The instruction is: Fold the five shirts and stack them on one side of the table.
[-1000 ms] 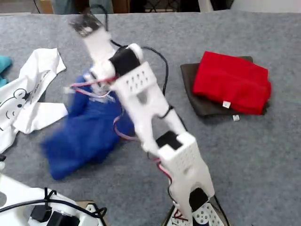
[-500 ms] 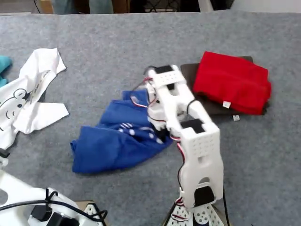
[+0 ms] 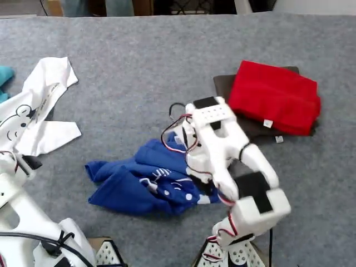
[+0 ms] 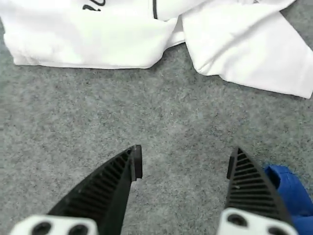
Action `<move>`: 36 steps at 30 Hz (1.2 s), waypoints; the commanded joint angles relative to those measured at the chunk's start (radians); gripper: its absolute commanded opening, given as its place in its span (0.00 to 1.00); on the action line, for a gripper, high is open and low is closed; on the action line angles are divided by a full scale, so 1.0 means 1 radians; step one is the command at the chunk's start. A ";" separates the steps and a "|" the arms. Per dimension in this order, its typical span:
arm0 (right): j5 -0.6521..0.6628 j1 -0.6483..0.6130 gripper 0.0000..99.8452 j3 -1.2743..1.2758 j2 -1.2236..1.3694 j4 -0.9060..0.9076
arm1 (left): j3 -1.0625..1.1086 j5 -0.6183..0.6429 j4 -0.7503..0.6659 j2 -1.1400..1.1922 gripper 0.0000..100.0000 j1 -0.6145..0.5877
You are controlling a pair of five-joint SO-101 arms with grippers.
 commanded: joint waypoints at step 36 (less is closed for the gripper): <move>-0.109 -0.293 0.26 -1.247 0.825 -0.041 | 0.005 0.074 -0.146 -0.009 0.30 0.205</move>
